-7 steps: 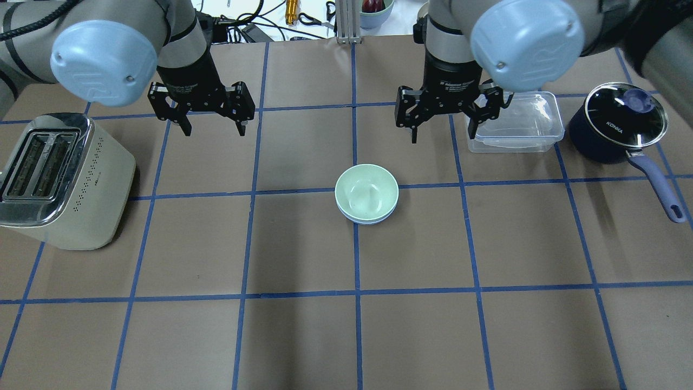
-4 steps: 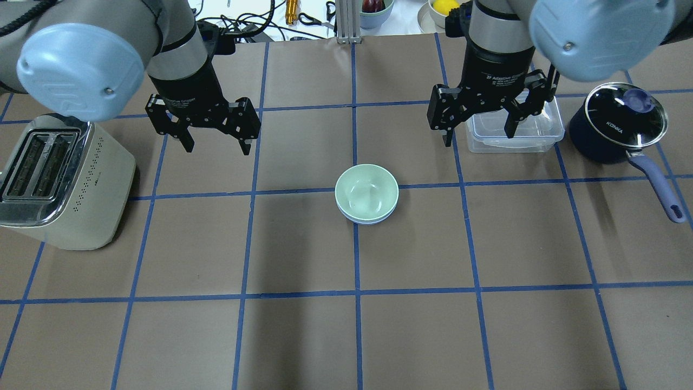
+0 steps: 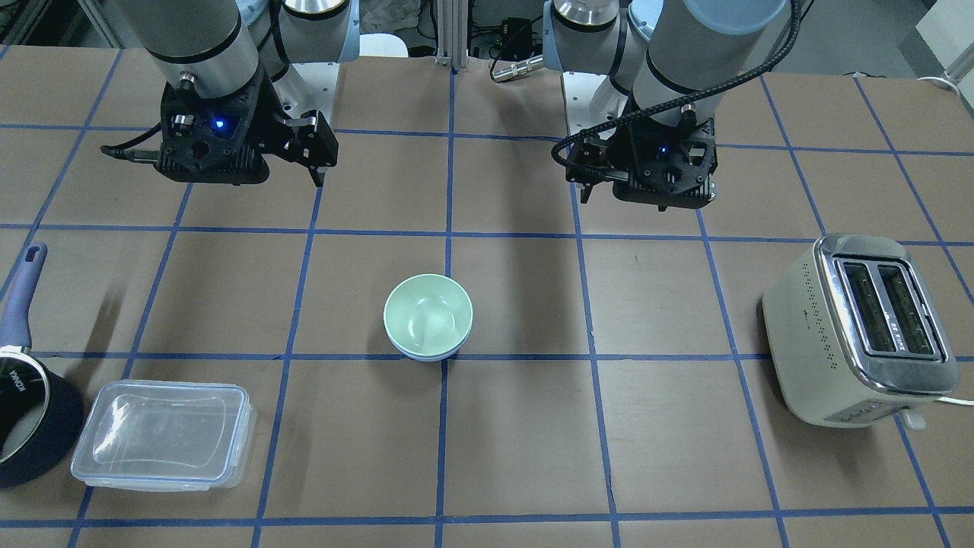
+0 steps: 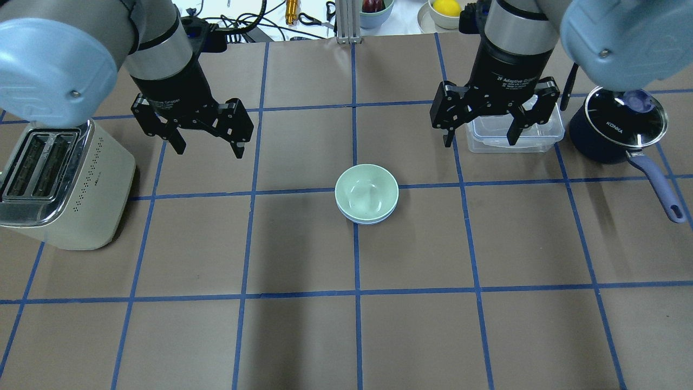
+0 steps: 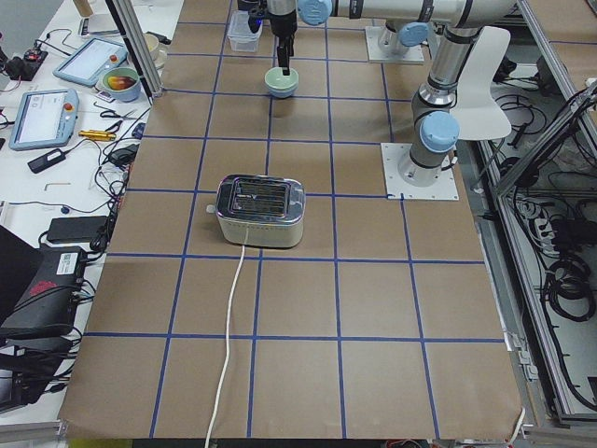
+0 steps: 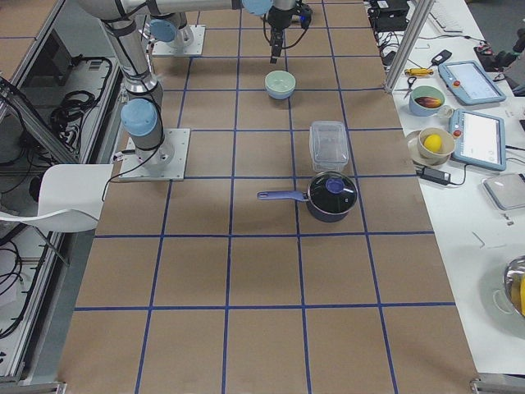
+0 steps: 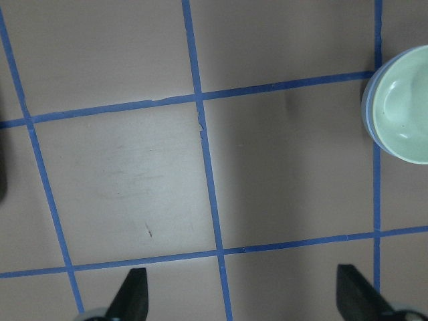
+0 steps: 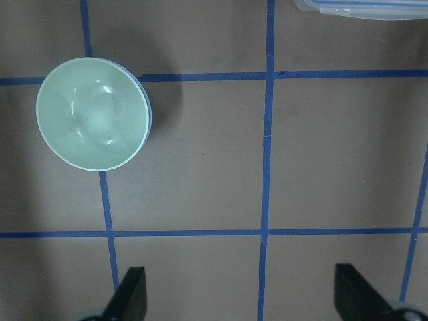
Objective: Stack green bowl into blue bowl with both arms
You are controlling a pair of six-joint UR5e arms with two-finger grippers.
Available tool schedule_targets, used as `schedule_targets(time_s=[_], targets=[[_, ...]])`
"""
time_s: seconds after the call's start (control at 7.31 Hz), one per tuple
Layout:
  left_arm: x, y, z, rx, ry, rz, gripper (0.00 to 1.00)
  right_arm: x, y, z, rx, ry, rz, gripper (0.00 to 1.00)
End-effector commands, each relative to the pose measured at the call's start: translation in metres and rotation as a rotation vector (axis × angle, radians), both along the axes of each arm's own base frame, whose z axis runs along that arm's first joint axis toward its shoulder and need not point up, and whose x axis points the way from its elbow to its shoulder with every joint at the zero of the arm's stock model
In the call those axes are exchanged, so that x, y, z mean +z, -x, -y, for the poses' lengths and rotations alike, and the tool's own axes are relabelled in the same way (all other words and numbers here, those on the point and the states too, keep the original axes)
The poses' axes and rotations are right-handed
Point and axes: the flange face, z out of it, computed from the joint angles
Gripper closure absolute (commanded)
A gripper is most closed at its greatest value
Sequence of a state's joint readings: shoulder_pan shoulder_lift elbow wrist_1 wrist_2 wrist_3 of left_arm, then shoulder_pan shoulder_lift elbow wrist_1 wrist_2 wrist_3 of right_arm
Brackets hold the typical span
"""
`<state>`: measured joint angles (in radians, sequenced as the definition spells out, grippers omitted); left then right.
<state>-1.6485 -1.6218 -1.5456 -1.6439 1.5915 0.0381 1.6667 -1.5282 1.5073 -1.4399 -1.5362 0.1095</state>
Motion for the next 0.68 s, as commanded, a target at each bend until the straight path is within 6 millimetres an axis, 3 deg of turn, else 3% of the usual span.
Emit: schedule_targets(time_s=[0.0, 0.27, 0.55], targets=[[0.004, -0.001, -0.002, 0.001, 0.007, -0.001, 0.00, 0.018, 0.001, -0.014, -0.017, 0.036, 0.014, 0.00], [0.004, 0.001, -0.003, -0.004, 0.008, 0.000, 0.00, 0.013, 0.001, -0.011, -0.012, 0.038, 0.011, 0.00], [0.004, 0.002, -0.003, -0.006, 0.009, 0.006, 0.00, -0.006, 0.006, -0.010, -0.020, 0.029, -0.004, 0.00]])
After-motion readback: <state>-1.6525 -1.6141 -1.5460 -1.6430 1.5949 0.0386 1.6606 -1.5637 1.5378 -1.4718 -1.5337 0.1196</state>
